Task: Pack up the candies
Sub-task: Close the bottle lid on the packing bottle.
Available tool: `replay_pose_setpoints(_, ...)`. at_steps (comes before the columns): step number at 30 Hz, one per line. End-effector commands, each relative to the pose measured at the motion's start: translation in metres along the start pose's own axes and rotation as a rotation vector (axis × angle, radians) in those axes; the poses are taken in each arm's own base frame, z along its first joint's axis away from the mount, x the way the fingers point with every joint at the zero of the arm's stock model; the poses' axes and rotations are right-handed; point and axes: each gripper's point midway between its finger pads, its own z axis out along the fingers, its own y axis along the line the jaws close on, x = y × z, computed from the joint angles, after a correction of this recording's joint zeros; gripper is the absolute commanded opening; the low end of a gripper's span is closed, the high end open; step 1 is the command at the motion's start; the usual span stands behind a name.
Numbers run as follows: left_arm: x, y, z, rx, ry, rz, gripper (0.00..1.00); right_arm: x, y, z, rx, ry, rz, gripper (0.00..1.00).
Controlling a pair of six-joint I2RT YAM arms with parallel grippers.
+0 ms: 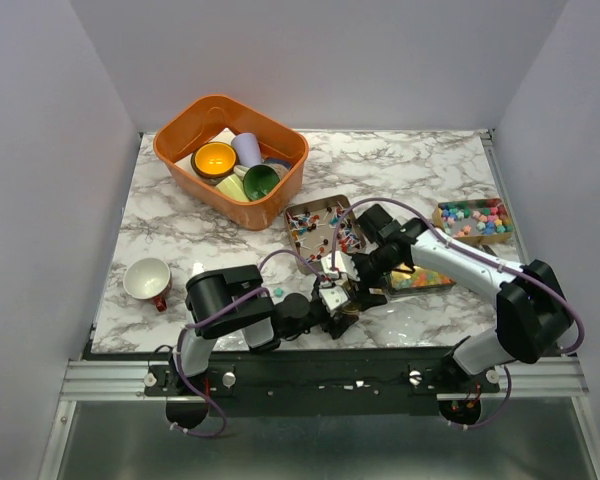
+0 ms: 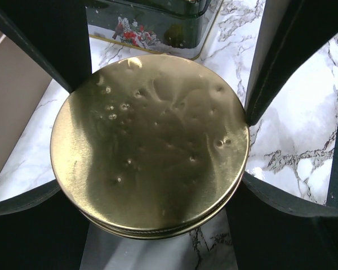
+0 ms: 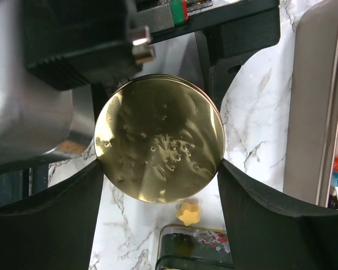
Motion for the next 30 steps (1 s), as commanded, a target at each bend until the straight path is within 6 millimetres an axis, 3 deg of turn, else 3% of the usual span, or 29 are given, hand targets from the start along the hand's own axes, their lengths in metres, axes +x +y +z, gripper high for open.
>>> replay_pose_setpoints(1,0.015,0.001,-0.004,-0.004,0.056,0.034,0.81,0.033,-0.002,0.001,0.021,0.121,0.027,0.67)
replay_pose_setpoints(9,0.017,0.000,-0.003,-0.004,0.063,0.031,0.78,0.047,0.010,0.009,0.004,0.140,0.052,0.68)
replay_pose_setpoints(15,0.017,0.003,-0.004,-0.030,0.060,0.035,0.72,0.058,0.015,0.003,0.053,0.177,0.071,0.84)
replay_pose_setpoints(16,0.018,0.005,-0.006,-0.039,0.059,0.037,0.71,0.058,0.017,0.001,0.060,0.175,0.072,1.00)
replay_pose_setpoints(18,0.011,0.006,-0.008,-0.044,0.025,0.046,0.68,0.060,0.022,-0.004,0.074,0.179,0.070,1.00)
replay_pose_setpoints(23,0.017,0.001,-0.008,-0.021,0.046,0.051,0.60,0.074,0.033,-0.010,0.088,0.210,0.079,1.00)
replay_pose_setpoints(28,0.023,-0.004,-0.008,0.002,0.069,0.053,0.38,0.080,0.031,-0.030,0.135,0.206,0.106,1.00)
replay_pose_setpoints(29,0.025,-0.007,-0.008,0.010,0.075,0.055,0.36,0.076,0.022,-0.041,0.176,0.180,0.118,1.00)
replay_pose_setpoints(30,0.027,-0.008,-0.008,0.013,0.080,0.055,0.25,0.068,0.018,-0.046,0.188,0.135,0.118,1.00)
